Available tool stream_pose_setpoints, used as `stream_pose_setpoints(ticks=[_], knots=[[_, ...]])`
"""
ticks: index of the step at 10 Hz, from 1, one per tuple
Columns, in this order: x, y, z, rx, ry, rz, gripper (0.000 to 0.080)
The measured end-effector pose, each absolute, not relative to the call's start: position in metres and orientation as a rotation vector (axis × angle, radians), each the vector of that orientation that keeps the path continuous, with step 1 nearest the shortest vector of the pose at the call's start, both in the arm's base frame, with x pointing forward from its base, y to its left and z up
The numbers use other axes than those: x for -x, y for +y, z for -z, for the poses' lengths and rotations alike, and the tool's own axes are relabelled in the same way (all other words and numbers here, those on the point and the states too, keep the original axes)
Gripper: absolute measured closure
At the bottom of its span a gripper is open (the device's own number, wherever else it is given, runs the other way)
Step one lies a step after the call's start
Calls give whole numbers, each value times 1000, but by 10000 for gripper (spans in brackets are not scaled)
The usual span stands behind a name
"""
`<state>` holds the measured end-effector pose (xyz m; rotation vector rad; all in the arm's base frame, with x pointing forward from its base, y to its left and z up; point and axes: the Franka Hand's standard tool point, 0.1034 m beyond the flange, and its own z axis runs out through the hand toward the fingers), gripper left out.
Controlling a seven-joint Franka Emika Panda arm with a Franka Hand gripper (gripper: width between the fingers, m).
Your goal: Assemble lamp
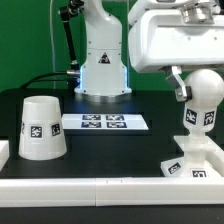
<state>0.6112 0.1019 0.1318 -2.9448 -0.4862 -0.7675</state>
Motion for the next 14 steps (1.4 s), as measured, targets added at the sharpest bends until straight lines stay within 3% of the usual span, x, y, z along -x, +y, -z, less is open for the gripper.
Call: stream_pose_setpoints(ticks=[4,8,9,10,14], knots=[[-603,100,-120,2952,-487,796,222],[-604,95,-120,2953,-483,862,222],[-604,95,-120,2953,-483,862,129],[-604,95,-120,2953,-483,862,106],[-602,101,-126,2948,-479,852,100]])
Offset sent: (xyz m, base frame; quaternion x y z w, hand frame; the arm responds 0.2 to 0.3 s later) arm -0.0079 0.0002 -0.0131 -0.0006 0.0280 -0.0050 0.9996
